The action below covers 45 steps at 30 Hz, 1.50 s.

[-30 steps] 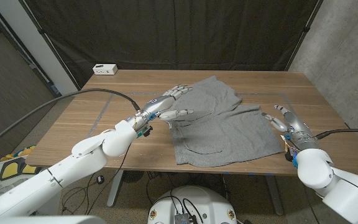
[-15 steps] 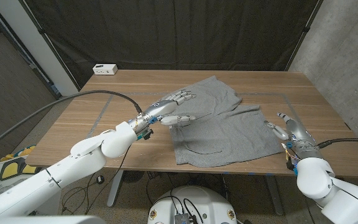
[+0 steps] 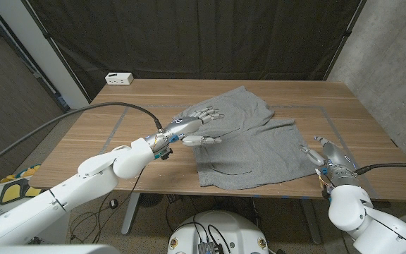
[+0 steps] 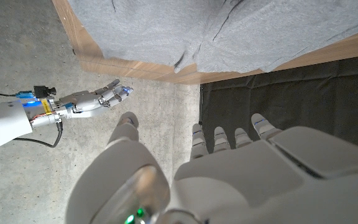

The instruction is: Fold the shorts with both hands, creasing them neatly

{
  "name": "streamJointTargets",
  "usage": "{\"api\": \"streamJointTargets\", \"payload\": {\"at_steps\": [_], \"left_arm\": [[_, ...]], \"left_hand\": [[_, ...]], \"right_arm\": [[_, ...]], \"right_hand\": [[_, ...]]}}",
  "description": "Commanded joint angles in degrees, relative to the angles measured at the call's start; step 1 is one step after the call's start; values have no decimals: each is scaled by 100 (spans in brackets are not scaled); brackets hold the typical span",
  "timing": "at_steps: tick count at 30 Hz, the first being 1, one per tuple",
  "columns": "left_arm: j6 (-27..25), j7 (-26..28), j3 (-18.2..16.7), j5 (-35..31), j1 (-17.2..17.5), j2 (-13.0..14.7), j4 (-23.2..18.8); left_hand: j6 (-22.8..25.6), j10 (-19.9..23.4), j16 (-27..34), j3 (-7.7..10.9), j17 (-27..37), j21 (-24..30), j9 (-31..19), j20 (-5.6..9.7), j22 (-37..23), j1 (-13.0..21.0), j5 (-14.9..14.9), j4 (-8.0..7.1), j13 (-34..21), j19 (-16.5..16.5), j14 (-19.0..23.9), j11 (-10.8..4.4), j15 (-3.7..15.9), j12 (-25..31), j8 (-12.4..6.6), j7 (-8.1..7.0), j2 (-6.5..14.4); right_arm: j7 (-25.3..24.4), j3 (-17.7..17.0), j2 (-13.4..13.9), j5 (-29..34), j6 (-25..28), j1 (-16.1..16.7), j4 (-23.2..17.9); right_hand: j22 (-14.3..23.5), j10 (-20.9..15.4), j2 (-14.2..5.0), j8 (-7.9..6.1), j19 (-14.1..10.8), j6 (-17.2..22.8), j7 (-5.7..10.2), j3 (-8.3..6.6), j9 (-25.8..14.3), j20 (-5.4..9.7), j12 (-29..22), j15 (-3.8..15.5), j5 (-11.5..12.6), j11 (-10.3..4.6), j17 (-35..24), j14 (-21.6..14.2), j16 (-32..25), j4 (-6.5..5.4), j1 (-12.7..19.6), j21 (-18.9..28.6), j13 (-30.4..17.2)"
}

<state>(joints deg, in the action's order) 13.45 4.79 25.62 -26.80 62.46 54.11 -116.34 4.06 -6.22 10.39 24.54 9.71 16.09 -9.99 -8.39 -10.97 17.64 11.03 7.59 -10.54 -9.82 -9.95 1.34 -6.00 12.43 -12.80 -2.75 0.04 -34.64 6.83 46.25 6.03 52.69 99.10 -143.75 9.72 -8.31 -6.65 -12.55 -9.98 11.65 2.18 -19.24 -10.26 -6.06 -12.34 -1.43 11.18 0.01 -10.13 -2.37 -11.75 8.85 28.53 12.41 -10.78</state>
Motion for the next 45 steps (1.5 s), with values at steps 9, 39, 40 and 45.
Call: {"api": "streamJointTargets", "payload": {"at_steps": [9, 39, 40, 45], "left_arm": [[20, -204, -1, -465, -1, 229, -108], [-634, -1114, -115, -959, 261, 743, -917], [-645, -1148, -112, -956, 260, 751, -927], [-757, -1378, -60, -1099, 225, 801, -1016]], "left_hand": [[854, 268, 54, -58, 31, 15, -42, -162, -3, 534, 163, 218, -12, -5, -276, 18, -148, 49, -186, 12, -319], [2044, 514, 37, -290, 31, -90, -122, -239, -11, 1460, 558, 191, -14, 145, -108, 367, -408, 35, -449, 158, -776], [2066, 529, 38, -293, 31, -90, -123, -238, -11, 1472, 564, 190, -14, 151, -103, 372, -412, 39, -454, 163, -777], [2310, 570, 35, -321, 30, -92, -140, -236, -14, 1598, 616, 173, -11, 201, -72, 380, -404, 37, -521, 106, -771]], "right_arm": [[-404, 728, -47, 110, 970, -463, 67], [-954, 1636, 35, 195, 2340, -1006, 125], [-957, 1656, 56, 191, 2362, -1018, 122], [-1073, 1799, 40, 232, 2534, -1110, 137]], "right_hand": [[29, -186, 227, -102, -162, 375, -8, 83, -34, -13, -23, 28, -11, -57, -22, -196, -39, 56, 86, 12, -26], [33, -513, 520, -94, -593, 746, 140, -74, -45, 167, 30, 321, 303, -248, -21, -579, -35, 189, 1189, 18, -25], [34, -515, 527, -91, -596, 747, 145, -80, -46, 174, 33, 325, 312, -249, -21, -588, -35, 189, 1224, 15, -25], [35, -528, 549, -88, -625, 776, 181, -108, -47, 201, 46, 357, 353, -267, -23, -606, -27, 192, 1391, 11, -26]]}}
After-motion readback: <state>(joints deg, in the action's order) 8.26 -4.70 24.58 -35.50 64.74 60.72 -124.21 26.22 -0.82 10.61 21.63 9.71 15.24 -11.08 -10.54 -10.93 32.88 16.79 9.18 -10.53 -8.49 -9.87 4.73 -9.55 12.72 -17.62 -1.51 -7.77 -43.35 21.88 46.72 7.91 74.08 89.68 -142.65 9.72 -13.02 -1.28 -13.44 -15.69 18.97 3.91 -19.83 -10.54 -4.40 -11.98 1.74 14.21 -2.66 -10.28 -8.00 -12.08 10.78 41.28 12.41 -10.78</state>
